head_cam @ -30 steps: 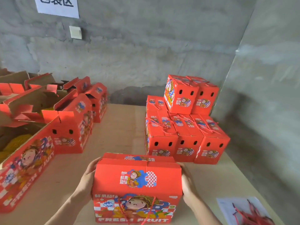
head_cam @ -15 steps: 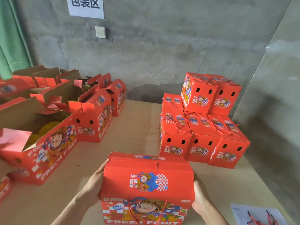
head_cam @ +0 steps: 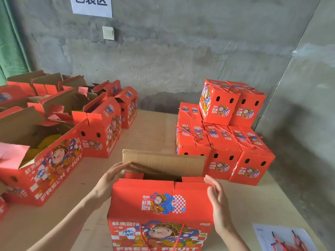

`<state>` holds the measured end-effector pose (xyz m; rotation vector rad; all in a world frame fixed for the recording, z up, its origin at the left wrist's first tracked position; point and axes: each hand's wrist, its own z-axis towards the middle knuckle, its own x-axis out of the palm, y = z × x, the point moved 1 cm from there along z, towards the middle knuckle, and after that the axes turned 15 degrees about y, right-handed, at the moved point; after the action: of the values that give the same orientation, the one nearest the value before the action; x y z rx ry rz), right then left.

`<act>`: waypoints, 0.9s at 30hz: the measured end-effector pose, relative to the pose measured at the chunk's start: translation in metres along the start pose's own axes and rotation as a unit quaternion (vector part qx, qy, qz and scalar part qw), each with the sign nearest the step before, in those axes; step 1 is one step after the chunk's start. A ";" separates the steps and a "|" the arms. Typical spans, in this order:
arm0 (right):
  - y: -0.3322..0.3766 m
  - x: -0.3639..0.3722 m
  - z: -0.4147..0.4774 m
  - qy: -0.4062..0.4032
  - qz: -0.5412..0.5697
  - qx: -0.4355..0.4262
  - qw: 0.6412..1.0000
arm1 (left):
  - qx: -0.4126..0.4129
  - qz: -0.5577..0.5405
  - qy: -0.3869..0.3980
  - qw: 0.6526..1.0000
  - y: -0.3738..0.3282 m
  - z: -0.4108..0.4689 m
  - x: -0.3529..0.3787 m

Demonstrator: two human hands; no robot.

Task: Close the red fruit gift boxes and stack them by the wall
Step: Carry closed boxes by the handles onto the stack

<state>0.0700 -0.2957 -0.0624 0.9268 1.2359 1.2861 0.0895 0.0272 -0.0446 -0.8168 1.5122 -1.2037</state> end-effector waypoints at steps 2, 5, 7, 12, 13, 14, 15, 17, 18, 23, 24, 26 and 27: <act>0.000 0.001 -0.001 0.006 -0.097 -0.043 0.994 | -0.038 -0.133 0.034 0.990 0.005 0.005 0.002; -0.001 0.001 0.001 0.003 -0.209 -0.100 0.973 | -0.094 -0.255 0.015 0.962 0.019 0.006 0.005; -0.003 -0.001 0.004 0.006 -0.256 -0.122 0.959 | -0.121 -0.301 0.019 0.946 0.022 0.012 0.006; -0.007 -0.002 0.005 0.001 -0.290 -0.095 0.952 | -0.156 -0.283 0.001 0.946 0.016 0.012 0.009; -0.007 -0.001 0.005 -0.002 -0.297 -0.090 0.950 | -0.156 -0.295 0.009 0.943 0.016 0.008 0.011; -0.007 -0.001 0.006 -0.005 -0.308 -0.088 0.947 | -0.149 -0.279 0.002 0.949 0.019 0.005 0.012; -0.006 -0.001 0.006 -0.007 -0.322 -0.088 0.943 | -0.133 -0.214 -0.020 0.968 0.025 0.001 0.013; -0.003 -0.001 0.006 -0.014 -0.361 -0.099 0.927 | -0.094 0.065 -0.123 0.986 0.025 -0.003 0.014; -0.003 -0.001 0.006 -0.017 -0.382 -0.109 0.918 | -0.061 0.199 -0.175 0.962 0.019 -0.006 0.017; -0.002 0.001 0.004 -0.025 -0.439 -0.142 0.887 | 0.069 0.468 -0.152 0.868 -0.007 -0.023 0.055; -0.002 0.002 0.003 -0.024 -0.444 -0.145 0.884 | 0.060 0.476 -0.150 0.865 -0.009 -0.026 0.062; -0.001 0.003 0.002 -0.022 -0.447 -0.149 0.882 | 0.048 0.476 -0.159 0.864 -0.011 -0.027 0.068; -0.001 0.003 0.002 -0.022 -0.445 -0.150 0.883 | 0.049 0.474 -0.174 0.862 -0.011 -0.027 0.068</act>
<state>0.0722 -0.2922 -0.0634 0.0951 1.1635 0.6638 0.0441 -0.0306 -0.0529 -0.1220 1.2638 -0.3542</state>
